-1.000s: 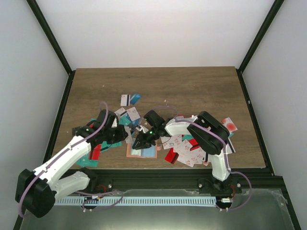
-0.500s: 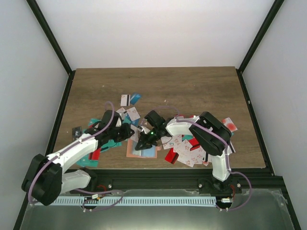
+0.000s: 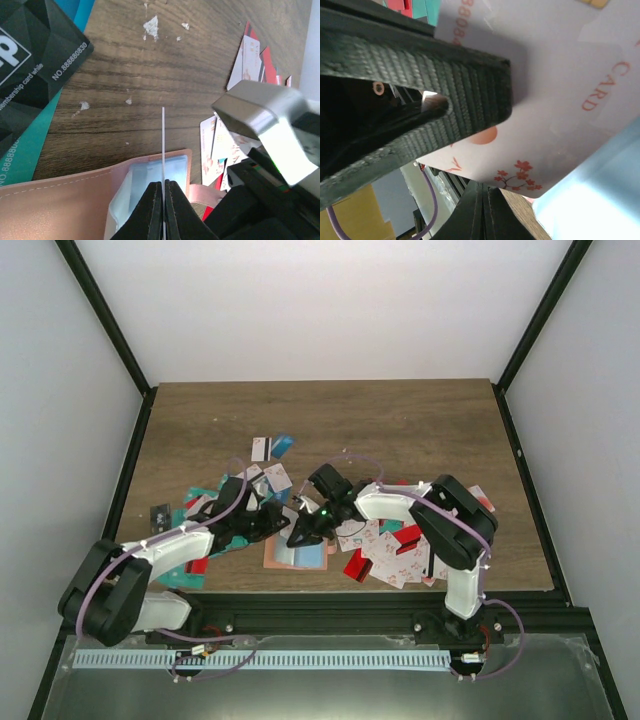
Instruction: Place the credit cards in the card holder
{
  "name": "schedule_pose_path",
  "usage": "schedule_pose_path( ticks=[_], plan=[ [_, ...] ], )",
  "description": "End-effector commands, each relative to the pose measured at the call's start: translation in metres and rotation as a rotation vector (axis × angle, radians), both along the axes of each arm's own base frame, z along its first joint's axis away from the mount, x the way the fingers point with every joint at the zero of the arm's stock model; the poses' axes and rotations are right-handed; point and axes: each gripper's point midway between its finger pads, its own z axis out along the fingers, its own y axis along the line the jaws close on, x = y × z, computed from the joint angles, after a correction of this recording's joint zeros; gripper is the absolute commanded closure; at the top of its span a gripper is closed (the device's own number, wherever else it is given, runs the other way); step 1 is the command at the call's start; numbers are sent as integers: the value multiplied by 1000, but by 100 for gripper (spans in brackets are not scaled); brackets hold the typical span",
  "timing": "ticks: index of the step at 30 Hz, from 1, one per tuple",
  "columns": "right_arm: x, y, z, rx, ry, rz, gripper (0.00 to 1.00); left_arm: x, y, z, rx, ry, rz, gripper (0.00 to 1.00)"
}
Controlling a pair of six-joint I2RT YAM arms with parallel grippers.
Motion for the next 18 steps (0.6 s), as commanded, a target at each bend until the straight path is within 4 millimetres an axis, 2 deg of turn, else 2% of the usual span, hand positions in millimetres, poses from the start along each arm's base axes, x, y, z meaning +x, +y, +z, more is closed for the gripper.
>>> schedule_pose_path(
  ticks=[1,10,18],
  plan=[
    [6,-7,4,-1,-29,-15,99,-5,-11,7,-58,-18,-47,96],
    [8,-22,16,26,-60,-33,99,-18,-6,0,-74,-10,-44,96],
    [9,-44,21,-9,-111,-58,90,-28,-4,-4,-75,-7,-62,96]
  ],
)
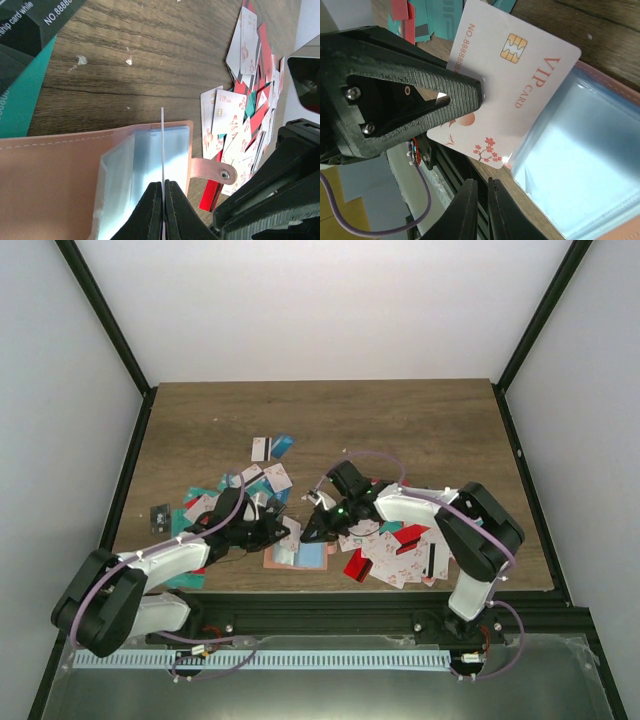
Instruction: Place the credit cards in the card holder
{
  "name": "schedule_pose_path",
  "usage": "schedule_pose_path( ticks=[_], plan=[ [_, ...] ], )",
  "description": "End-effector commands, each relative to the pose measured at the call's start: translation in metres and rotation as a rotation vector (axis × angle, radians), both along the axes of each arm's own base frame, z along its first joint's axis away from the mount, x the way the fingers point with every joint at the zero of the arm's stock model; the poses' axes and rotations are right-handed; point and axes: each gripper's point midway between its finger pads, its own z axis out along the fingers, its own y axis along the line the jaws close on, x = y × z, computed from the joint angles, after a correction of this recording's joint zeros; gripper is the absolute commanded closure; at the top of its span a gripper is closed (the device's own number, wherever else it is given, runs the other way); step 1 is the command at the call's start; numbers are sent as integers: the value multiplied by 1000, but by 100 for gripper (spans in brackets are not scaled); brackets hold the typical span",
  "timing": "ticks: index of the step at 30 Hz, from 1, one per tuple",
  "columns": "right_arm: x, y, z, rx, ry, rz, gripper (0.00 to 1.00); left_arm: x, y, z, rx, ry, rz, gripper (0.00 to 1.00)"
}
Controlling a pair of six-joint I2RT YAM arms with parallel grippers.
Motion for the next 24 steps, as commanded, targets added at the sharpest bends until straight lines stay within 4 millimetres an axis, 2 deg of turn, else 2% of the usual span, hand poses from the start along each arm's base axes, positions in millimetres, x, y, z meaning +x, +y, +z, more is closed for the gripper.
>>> schedule_pose_path(
  ticks=[1,10,24],
  plan=[
    [6,-14,8,-18,-67,-18,90,-5,-4,6,-29,-24,-25,96],
    [10,-43,-9,-117,-80,-84,87,-16,-2,4,-29,-29,-47,96],
    [-4,-56,-37,-156,-28,-107,87,-24,7,-7,53,-37,-73,96]
  ],
)
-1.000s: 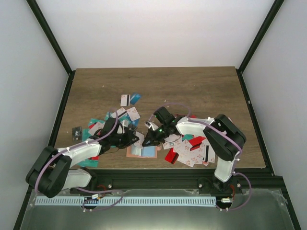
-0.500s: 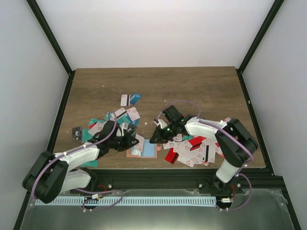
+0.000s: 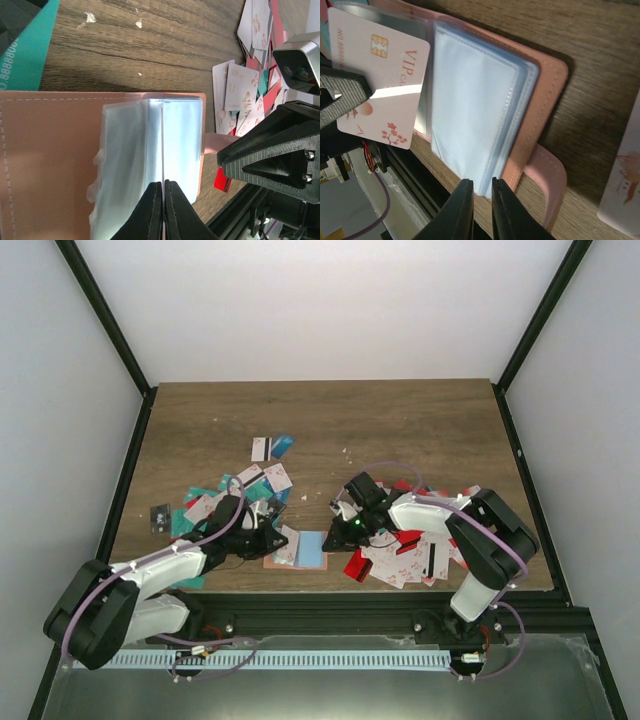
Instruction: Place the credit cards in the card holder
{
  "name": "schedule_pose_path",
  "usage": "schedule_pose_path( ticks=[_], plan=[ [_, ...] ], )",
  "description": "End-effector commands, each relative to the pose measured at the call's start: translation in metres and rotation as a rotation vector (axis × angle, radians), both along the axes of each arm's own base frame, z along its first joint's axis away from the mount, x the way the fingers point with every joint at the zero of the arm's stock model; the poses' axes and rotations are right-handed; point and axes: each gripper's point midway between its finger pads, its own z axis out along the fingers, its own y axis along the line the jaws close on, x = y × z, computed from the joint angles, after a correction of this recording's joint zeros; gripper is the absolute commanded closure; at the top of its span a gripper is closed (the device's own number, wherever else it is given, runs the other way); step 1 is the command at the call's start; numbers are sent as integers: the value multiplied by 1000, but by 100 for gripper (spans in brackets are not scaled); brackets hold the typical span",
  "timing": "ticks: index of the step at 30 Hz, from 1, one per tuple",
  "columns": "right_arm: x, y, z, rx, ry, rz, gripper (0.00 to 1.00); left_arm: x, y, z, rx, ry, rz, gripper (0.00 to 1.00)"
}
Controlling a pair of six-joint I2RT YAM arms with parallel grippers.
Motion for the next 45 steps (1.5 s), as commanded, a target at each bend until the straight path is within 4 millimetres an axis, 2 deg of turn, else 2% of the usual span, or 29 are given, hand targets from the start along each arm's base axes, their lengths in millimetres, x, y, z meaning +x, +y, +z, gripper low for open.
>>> schedule_pose_path(
  ticks=[1,27,38,45],
  plan=[
    [1,-3,-4,-4,-10,-17,86,-2,5,-1,37,-31,-18,96],
    [-7,-10,-46,-77,62,-2,89,-4,-8,-9,9,-84,-119,96],
    [-8,-12,-52,-98,71,12,90,1,3,-14,106,-160,-139,96],
    [-10,-14,-55,-108,72,22,90,7,9,-5,144,-197,-116,96]
  ],
)
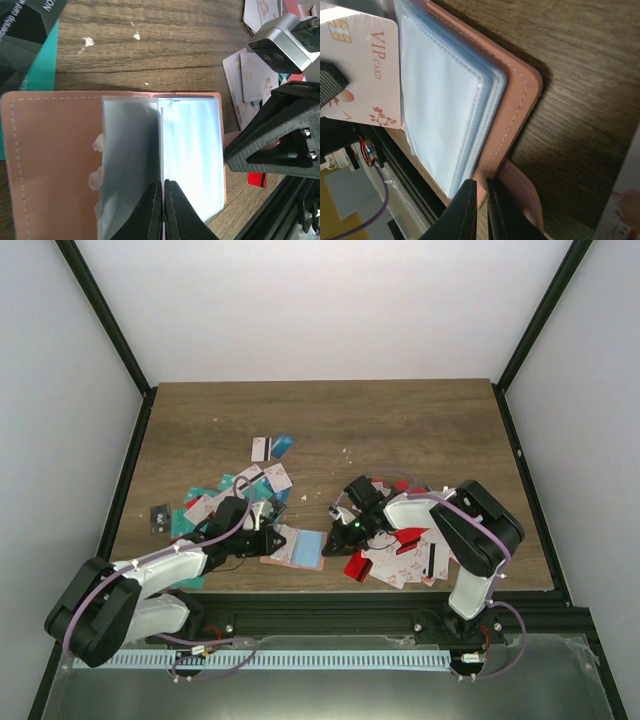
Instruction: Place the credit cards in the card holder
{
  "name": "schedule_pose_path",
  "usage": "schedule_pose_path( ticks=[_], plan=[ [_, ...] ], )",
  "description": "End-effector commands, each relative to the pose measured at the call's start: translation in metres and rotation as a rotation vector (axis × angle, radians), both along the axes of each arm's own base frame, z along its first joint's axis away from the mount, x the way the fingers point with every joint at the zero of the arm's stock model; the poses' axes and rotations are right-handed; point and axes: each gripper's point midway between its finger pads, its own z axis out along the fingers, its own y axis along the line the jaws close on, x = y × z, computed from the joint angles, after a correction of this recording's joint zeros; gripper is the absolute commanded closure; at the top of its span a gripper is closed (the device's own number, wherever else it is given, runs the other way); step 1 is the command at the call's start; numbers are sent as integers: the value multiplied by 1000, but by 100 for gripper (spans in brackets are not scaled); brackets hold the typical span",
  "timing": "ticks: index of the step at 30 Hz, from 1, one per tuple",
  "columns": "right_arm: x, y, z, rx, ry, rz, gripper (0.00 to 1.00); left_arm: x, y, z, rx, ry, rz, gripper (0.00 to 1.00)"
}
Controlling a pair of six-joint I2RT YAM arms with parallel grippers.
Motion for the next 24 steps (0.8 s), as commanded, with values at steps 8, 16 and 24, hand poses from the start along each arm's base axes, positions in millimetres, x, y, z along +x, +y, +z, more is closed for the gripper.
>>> schedule_pose_path(
  ticks=[8,16,24],
  plan=[
    [-3,-16,-30,-125,-4,7,90,-4,-6,-1,-10,-2,-54,96],
    [-5,-16,-31,-124,-3,24,90,0,-11,-3,-12,-1,-74,96],
    [-9,-19,-35,-128,7,34,91,3,-12,-8,-8,23,-53,96]
  ],
)
